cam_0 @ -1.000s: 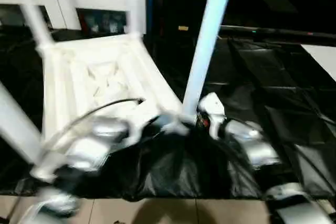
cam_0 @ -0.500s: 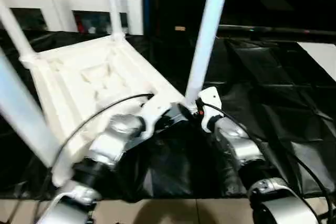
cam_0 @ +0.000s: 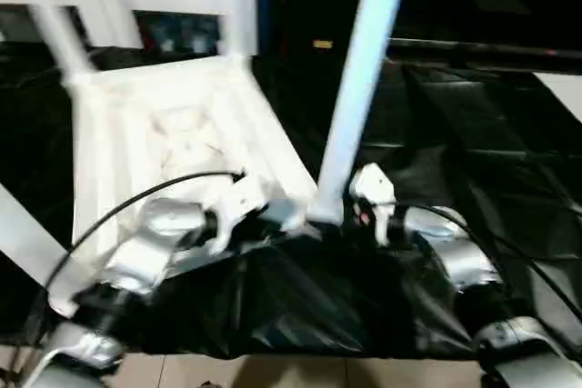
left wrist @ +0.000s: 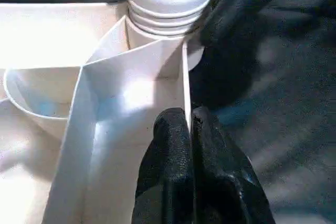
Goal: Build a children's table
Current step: Rotate leg to tighten
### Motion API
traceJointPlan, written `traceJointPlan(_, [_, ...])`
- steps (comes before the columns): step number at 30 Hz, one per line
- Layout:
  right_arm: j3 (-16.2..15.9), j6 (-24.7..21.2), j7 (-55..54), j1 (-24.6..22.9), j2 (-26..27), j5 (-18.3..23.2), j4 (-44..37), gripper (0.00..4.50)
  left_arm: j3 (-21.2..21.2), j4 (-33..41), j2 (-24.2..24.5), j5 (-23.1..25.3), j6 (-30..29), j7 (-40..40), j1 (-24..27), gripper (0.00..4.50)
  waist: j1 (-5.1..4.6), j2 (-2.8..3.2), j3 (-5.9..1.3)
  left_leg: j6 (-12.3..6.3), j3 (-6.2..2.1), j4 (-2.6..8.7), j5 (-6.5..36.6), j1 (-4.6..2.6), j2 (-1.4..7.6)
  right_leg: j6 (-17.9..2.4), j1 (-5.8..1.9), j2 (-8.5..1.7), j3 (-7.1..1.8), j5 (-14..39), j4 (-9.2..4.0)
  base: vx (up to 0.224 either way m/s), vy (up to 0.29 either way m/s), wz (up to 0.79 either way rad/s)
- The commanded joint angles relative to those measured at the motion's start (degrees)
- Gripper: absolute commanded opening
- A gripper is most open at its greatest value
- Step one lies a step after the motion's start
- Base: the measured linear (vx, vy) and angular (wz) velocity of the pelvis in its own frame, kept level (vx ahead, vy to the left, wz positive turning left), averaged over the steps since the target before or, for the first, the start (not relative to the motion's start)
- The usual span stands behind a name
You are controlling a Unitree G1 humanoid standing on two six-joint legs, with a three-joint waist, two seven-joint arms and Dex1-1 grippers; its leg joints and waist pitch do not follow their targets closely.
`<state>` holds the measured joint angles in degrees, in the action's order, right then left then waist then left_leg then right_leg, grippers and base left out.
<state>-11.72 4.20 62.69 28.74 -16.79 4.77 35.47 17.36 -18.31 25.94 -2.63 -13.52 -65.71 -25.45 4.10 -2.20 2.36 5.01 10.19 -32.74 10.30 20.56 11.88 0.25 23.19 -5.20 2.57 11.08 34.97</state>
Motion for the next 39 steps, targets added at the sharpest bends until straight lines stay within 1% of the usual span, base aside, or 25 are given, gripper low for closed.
traceJointPlan(1, [-0.9, -0.5, 1.9, -0.6, -0.3, 0.9, -1.8, 3.85, 2.6, 0.5, -0.4, -0.7, 0.7, -2.9, 0.1, 0.0, -0.12, 0.14, -2.99, -3.35, 0.36, 3.58, 13.4, -0.58, 1.14, -13.8, -2.5, -1.96, -1.82, 9.0, -3.79, 0.0, 0.0, 0.0])
traceJointPlan(2, [-2.1, -1.2, 4.8, -1.0, -1.3, 0.9, -3.2, 3.85, 2.7, -0.1, 0.3, -0.6, 1.1, -4.3, -0.2, 0.0, -0.08, -0.16, -2.96, -2.87, 0.34, 3.65, 13.8, -0.61, 1.18, -13.3, -2.47, -1.99, -1.85, 10.0, -3.89, 0.0, 0.0, 0.0])
traceJointPlan(4, [-2.7, -1.8, 6.4, -1.3, -1.8, 0.9, -4.0, 3.59, 2.7, -0.5, 0.7, -0.5, 1.3, -4.9, -0.5, 0.0, 0.2, -0.08, -2.95, -2.78, 0.38, 3.6, 13.5, -0.7, 1.17, -13.0, -2.42, -1.97, -1.94, 10.2, -3.91, 0.0, 0.0, 0.0])
traceJointPlan(7, [-3.3, -2.3, 8.5, -1.7, -2.3, 1.1, -5.3, 3.46, 2.6, -1.0, 1.2, -0.3, 1.6, -5.9, -0.8, 0.0, 0.69, -0.18, -2.99, -2.49, 0.36, 3.66, 12.6, -0.58, 1.17, -12.5, -2.5, -2.05, -1.94, 9.9, -3.78, 0.0, 0.0, 0.0])
traceJointPlan(8, [-3.5, -2.9, 9.2, -1.9, -2.6, 1.3, -5.9, 3.46, 2.6, -1.1, 1.4, -0.6, 1.5, -6.9, -0.9, 0.0, 0.73, -0.24, -3.02, -2.4, 0.36, 3.63, 12.3, -0.51, 1.11, -12.5, -2.57, -2.03, -1.94, 9.7, -3.73, 0.0, 0.0, 0.0])
traceJointPlan(9, [-3.5, -2.9, 9.2, -1.9, -2.6, 1.3, -5.9, 3.18, 2.6, -1.1, 1.4, -0.6, 1.5, -6.9, -0.9, 0.0, 0.76, -0.2, -3.04, -2.38, 0.34, 3.64, 12.1, -0.52, 1.13, -12.5, -2.57, -2.05, -1.93, 9.5, -3.69, 0.0, 0.0, 0.0])
traceJointPlan(10, [-3.7, -3.1, 9.6, -1.9, -2.7, 1.3, -6.0, 3.09, 2.7, -1.1, 1.6, -0.8, 1.4, -7.3, -0.9, 0.0, 0.72, -0.29, -3.03, -2.36, 0.33, 3.65, 11.9, -0.44, 1.13, -12.5, -2.6, -2.03, -1.91, 9.3, -3.68, 0.0, 0.0, 0.0])
traceJointPlan(13, [-4.2, -3.5, 10.3, -2.3, -3.0, 1.3, -6.7, 3.07, 2.9, -1.2, 1.7, -0.9, 1.2, -8.1, -0.9, 0.0, 0.8, -0.32, -3.15, -2.41, 0.34, 3.54, 10.9, -0.46, 1.11, -12.6, -2.66, -2.01, -1.89, 7.9, -3.49, 0.0, 0.0, 0.0])
traceJointPlan(14, [-4.2, -3.6, 10.4, -2.3, -3.0, 1.3, -6.8, 2.84, 2.9, -1.2, 1.8, -0.9, 1.1, -8.2, -0.9, 0.0, 0.84, -0.35, -3.2, -2.61, 0.37, 3.47, 10.5, -0.47, 1.09, -12.8, -2.69, -2.0, -1.89, 7.1, -3.4, 0.0, 0.0, 0.0])
traceJointPlan(15, [-4.3, -3.7, 10.6, -2.4, -3.1, 1.3, -6.9, 2.75, 2.9, -1.3, 1.8, -0.8, 1.1, -8.3, -0.9, 0.0, 0.79, -0.35, -3.17, -2.68, 0.34, 3.5, 10.4, -0.38, 1.07, -12.9, -2.73, -2.0, -1.88, 7.0, -3.36, 0.0, 0.0, 0.0])
traceJointPlan(19, [-4.6, -3.8, 11.0, -3.0, -3.2, 0.9, -7.4, 2.66, 2.6, -1.3, 1.6, -0.5, 1.2, -7.8, -0.7, 0.0, 0.86, -0.37, -3.15, -2.59, 0.38, 3.47, 10.7, -0.45, 1.08, -12.9, -2.69, -2.04, -1.88, 7.5, -3.47, 0.0, 0.0, 0.0])
traceJointPlan(20, [-4.7, -3.8, 10.7, -3.2, -3.0, 0.8, -7.3, 2.65, 2.5, -1.3, 1.3, -0.2, 1.5, -6.9, -0.6, 0.0, 0.84, -0.61, -3.14, -2.58, 0.38, 3.49, 10.9, -0.38, 1.07, -12.7, -2.74, -2.03, -1.87, 8.0, -3.51, 0.0, 0.0, 0.0])
traceJointPlan(23, [-3.6, -3.1, 6.0, -3.7, -0.9, 0.3, -5.6, 2.64, 1.0, -2.1, -1.2, 0.4, 0.7, -1.1, -0.7, 0.0, 0.89, -0.46, -3.0, -2.19, 0.33, 3.64, 11.9, -0.44, 1.13, -12.3, -2.59, -2.15, -1.89, 10.1, -3.74, 0.0, 0.0, 0.0])
traceJointPlan(24, [-3.2, -3.1, 4.4, -3.6, -0.2, 0.1, -4.9, 2.64, 0.9, -2.2, -1.8, 0.6, 0.5, 0.0, -0.8, 0.0, 0.87, -0.57, -2.78, -1.6, 0.34, 3.74, 13.8, -0.67, 1.12, -11.5, -2.38, -2.17, -1.95, 13.5, -4.21, 0.0, 0.0, 0.0])
traceJointPlan(25, [-1.7, -2.8, -1.8, -3.2, 2.2, -0.7, -2.7, 2.64, 0.3, -2.5, -3.7, 1.4, -0.2, 3.8, -1.1, 0.0, 0.81, -0.52, -2.7, -1.19, 0.31, 3.84, 14.4, -0.69, 1.14, -11.2, -2.29, -2.25, -2.01, 14.9, -4.31, 0.0, 0.0, 0.0])
traceJointPlan(26, [-1.7, -2.8, -1.9, -3.2, 2.3, -0.7, -2.6, 2.64, 0.3, -2.5, -3.7, 1.4, -0.2, 3.8, -1.1, 0.0, 0.49, -0.57, -2.5, -0.43, 0.2, 3.99, 16.2, -0.61, 1.0, -10.3, -2.18, -2.23, -1.97, 18.6, -4.67, 0.0, 0.0, 0.0])
traceJointPlan(27, [-0.5, -3.2, -7.3, -2.5, 4.3, -1.4, -0.4, 2.63, 0.1, -2.9, -5.5, 2.0, -1.4, 6.9, -1.5, 0.0, 0.42, -0.84, -2.47, -0.1, 0.06, 4.08, 16.9, -0.53, 0.93, -9.3, -2.31, -2.31, -1.89, 20.9, -4.9, 0.0, 0.0, 0.0])
traceJointPlan(28, [0.1, -3.4, -10.8, -1.9, 5.6, -1.9, 1.1, 2.63, 0.1, -3.2, -6.5, 2.5, -1.9, 8.6, -1.8, 0.0, 0.31, -0.61, -2.46, 0.9, -0.09, 4.22, 17.8, -0.74, 0.98, -8.2, -1.99, -2.42, -1.94, 24.1, -5.12, 0.0, 0.0, 0.0])
traceJointPlan(29, [1.1, -3.8, -16.2, -0.8, 7.6, -2.5, 3.5, 2.63, 0.0, -3.9, -8.4, 3.4, -2.4, 12.1, -2.3, 0.0, -0.01, -0.69, -2.42, 1.4, -0.27, 4.28, 19.0, -0.79, 0.85, -7.1, -1.92, -2.39, -1.79, 26.7, -5.39, -0.055, 0.0, -0.06])
traceJointPlan(30, [2.0, -3.7, -20.7, -0.1, 9.3, -3.1, 5.2, 2.63, -0.2, -4.5, -10.2, 3.9, -3.0, 14.7, -2.7, 0.0, -0.49, -0.69, -2.34, 1.87, -0.52, 4.44, 20.0, -0.53, 0.79, -6.1, -2.0, -2.39, -1.62, 28.6, -5.63, -0.055, 0.0, -0.06])
traceJointPlan(32, [2.7, -3.9, -23.9, 0.4, 10.8, -3.1, 6.2, 2.63, -0.3, -5.0, -11.7, 4.2, -3.5, 16.9, -3.1, 0.0, -1.1, -0.87, -2.35, 1.84, -0.66, 4.27, 21.6, -0.75, 0.65, -5.1, -1.64, -2.42, -1.46, 31.2, -6.05, -0.025, 0.004, -0.03])
traceJointPlan(34, [3.6, -5.0, -30.5, 1.6, 14.2, -3.7, 8.0, 2.63, -0.4, -6.1, -15.1, 5.2, -4.8, 21.1, -3.9, 0.0, -1.33, -0.88, -2.33, 1.33, -0.7, 4.17, 22.1, -0.77, 0.55, -4.3, -1.42, -2.46, -1.46, 32.8, -6.5, 0.0, 0.0, 0.0])
traceJointPlan(35, [3.6, -5.0, -32.9, 2.2, 15.7, -4.3, 8.8, 2.63, -0.3, -6.7, -16.6, 5.8, -5.3, 23.1, -4.3, 0.0, -1.5, -0.69, -2.37, 1.34, -0.71, 4.18, 21.9, -0.84, 0.58, -4.3, -1.21, -2.4, -1.5, 32.5, -6.46, 0.0, 0.0, 0.0])
traceJointPlan(36, [3.6, -4.4, -34.7, 2.8, 17.1, -5.0, 9.6, 2.63, -0.1, -7.2, -17.8, 6.4, -5.6, 24.5, -4.7, 0.0, -1.68, -0.79, -2.49, 1.39, -0.79, 4.18, 22.0, -0.72, 0.51, -4.4, -1.33, -2.33, -1.34, 31.9, -6.39, 0.0, 0.0, 0.0])
traceJointPlan(39, [3.2, -3.0, -34.7, 3.6, 19.4, -4.8, 10.3, 2.63, 1.2, -8.2, -19.1, 8.0, -5.1, 25.5, -5.4, 0.0, -1.8, -0.76, -2.51, 0.66, -0.71, 4.17, 22.2, -0.6, 0.52, -4.6, -1.29, -2.29, -1.43, 30.1, -6.43, 0.0, 0.0, 0.0])
